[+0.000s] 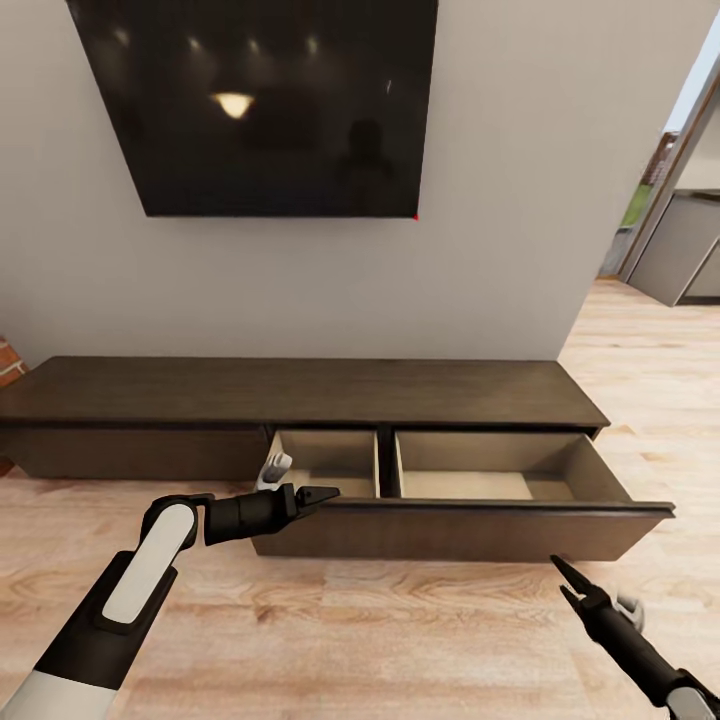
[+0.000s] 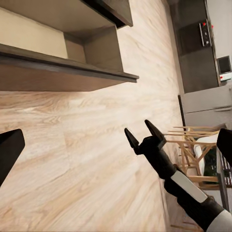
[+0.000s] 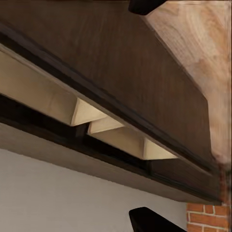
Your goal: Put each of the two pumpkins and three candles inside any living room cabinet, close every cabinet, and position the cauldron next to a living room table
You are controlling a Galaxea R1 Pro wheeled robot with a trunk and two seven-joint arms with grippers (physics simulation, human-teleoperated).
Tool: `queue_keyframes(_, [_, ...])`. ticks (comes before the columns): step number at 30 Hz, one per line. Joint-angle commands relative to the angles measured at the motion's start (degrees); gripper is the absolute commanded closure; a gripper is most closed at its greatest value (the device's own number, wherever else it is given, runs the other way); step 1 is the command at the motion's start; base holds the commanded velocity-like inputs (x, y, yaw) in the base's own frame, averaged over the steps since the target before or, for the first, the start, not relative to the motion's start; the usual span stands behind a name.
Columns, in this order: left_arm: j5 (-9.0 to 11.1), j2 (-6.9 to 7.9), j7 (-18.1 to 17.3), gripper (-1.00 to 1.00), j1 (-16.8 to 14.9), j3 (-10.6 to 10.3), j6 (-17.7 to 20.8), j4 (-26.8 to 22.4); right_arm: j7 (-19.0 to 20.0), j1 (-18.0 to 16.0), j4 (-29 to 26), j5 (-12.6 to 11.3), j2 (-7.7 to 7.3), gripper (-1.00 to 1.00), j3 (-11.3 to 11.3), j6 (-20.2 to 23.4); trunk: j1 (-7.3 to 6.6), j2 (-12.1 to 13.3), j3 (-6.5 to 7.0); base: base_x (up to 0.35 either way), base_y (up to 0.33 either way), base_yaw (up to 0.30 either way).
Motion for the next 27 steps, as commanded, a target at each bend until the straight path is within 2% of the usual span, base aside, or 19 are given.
queue_keyframes(1, [-0.63,0.05,-0.57,-1.00,-0.04,-0.01,0.07,0.00,-1.01,0.01,-1.30,1.50,0.02,-1.00,0.05,0.58,-0.23,0.40,0.14,0.000,0.000,0.000])
queue_keyframes(5, [-0.70,0.10,-0.52,-1.00,-0.04,0.01,0.07,-0.03,-5.47,0.08,-5.36,3.90,0.26,-1.00,0.27,0.73,-1.11,2.00,0.86,0.000,0.000,0.000])
queue_keyframes(9, [-0.77,0.12,-0.46,-1.00,-0.04,0.01,0.07,-0.07,-13.15,1.14,-11.81,7.21,0.63,-1.00,1.10,1.02,-1.99,3.61,1.58,0.000,0.000,0.000])
queue_keyframes(11, [-0.79,0.12,-0.41,-1.00,-0.04,0.02,0.07,-0.08,-19.22,1.96,-15.34,9.26,1.28,-1.00,1.40,1.23,-2.43,4.41,1.94,0.000,0.000,0.000])
queue_keyframes(13, [-0.82,0.12,-0.38,-1.00,-0.04,0.02,0.07,-0.08,-22.63,2.17,-16.88,9.88,1.66,-1.00,1.50,1.32,-2.87,5.21,2.29,0.000,0.000,0.000])
queue_keyframes(14, [-0.86,0.12,-0.33,-1.00,-0.04,0.02,0.07,-0.08,-26.30,2.30,-18.41,10.28,2.08,-1.00,1.54,1.41,-3.09,5.61,2.47,0.000,0.000,0.000])
queue_keyframes(16, [-0.91,0.14,-0.28,-1.00,-0.04,0.02,0.07,-0.08,-30.18,2.39,-19.94,10.55,2.48,-1.00,1.72,1.52,-3.53,6.41,2.83,0.000,0.000,0.000])
queue_keyframes(17, [-0.93,0.13,-0.23,-1.00,-0.04,0.02,0.07,-0.08,-34.02,2.48,-21.55,10.72,2.76,-1.00,2.19,1.77,-3.75,6.81,3.01,0.000,0.000,0.000])
queue_keyframes(20, [-0.95,0.13,-0.15,-1.00,-0.04,0.02,0.07,-0.08,-39.73,2.55,-23.75,11.02,3.00,-1.00,4.16,2.99,-4.41,8.02,3.55,0.000,0.000,0.000])
queue_keyframes(21, [-0.99,0.13,-0.12,-1.00,-0.04,0.02,0.07,-0.08,-43.80,2.58,-25.23,11.28,3.10,-1.00,6.23,4.08,-4.63,8.42,3.73,0.000,0.000,0.000])
queue_keyframes(23, [-1.02,0.13,-0.10,-1.00,-0.04,0.02,0.07,-0.09,-47.67,2.60,-26.86,11.44,3.15,-1.00,8.31,5.17,-5.06,9.22,4.09,0.000,0.000,0.000])
queue_keyframes(24, [-1.04,0.13,-0.05,-1.00,-0.05,0.02,0.07,-0.09,-51.10,2.61,-28.51,11.50,3.19,-1.00,9.99,6.32,-5.28,9.62,4.27,0.000,0.000,0.000])
queue_keyframes(27, [-1.09,0.13,0.02,-1.00,-0.04,0.02,0.07,-0.09,-54.53,2.65,-30.50,11.56,3.24,-1.00,11.54,8.49,-5.94,10.82,4.81,0.000,0.000,0.000])
